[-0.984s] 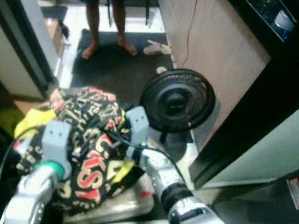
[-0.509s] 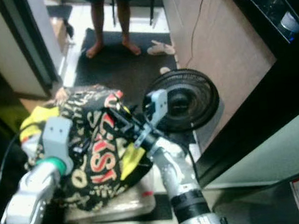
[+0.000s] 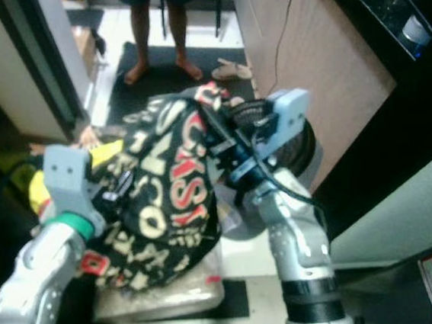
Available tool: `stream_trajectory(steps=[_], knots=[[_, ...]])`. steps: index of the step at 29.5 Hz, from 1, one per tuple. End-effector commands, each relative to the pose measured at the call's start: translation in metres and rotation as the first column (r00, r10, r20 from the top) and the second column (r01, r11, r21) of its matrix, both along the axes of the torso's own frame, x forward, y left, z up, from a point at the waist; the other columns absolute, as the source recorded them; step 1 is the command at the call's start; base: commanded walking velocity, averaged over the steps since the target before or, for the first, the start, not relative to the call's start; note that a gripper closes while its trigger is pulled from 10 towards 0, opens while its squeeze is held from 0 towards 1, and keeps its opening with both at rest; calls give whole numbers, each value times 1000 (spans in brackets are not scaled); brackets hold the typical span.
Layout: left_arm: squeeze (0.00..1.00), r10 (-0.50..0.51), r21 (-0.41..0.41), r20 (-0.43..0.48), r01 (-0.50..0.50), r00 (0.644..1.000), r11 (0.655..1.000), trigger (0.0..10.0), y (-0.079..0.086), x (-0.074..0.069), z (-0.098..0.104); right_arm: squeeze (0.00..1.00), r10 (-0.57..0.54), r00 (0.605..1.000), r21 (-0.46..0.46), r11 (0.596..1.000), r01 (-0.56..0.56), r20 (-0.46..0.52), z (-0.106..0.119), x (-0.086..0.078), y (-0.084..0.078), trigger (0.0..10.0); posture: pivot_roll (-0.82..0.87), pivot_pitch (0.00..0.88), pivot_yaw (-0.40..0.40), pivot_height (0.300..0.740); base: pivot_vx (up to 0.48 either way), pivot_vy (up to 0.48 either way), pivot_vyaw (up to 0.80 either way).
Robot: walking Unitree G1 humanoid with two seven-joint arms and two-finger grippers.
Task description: Clothes washing
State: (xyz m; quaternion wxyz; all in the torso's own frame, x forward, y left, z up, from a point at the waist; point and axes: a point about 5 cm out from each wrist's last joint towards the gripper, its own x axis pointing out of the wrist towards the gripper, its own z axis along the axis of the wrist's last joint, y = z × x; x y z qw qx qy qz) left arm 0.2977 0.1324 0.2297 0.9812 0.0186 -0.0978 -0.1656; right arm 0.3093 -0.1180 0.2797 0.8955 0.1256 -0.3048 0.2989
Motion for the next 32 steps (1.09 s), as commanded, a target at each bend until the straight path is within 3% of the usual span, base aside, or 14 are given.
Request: stream_trajectory(steps=[1, 3, 11, 15, 18, 24, 32], knots=[[0, -28, -12, 31, 28, 999, 1000, 10000, -8, -5, 10, 0, -33, 999, 4, 999, 33, 30, 6, -8, -8, 10000, 82, 107, -14, 740, 0, 0, 0], [0, -37, -33, 78, 39, 996, 999, 10000, -11, -9, 24, 0, -47, 998, 0, 999, 47, 30, 7, -12, -9, 10000, 75, 88, -7, 740, 0, 0, 0], [0, -44, -74, 137, 55, 990, 996, 10000, -6, -14, 43, 0, -94, 996, 2, 996, 94, 1, -2, -14, -10, 10000, 68, 30, -6, 740, 0, 0, 0], [0, -45, -137, 110, 60, 993, 989, 10000, -5, -15, 39, 0, -164, 984, -13, 986, 164, -75, -27, -9, -7, 10000, 62, 0, -9, 740, 0, 0, 0], [0, -36, -119, 77, 45, 996, 992, 10000, -9, -15, 24, 0, -183, 975, -68, 982, 176, -128, -49, -7, 2, 10000, 52, 0, -12, 740, 0, 0, 0], [0, -13, -88, 96, 21, 995, 996, 10000, -8, -10, 25, 0, -187, 968, -76, 981, 176, -167, -58, -6, 4, 10000, 54, 0, -14, 740, 0, 0, 0], [0, 14, -105, 128, 0, 992, 994, 10000, 1, -1, 38, 0, -219, 963, -53, 976, 213, -157, -52, 1, 1, 10000, 53, 0, -12, 740, 0, 0, -100]])
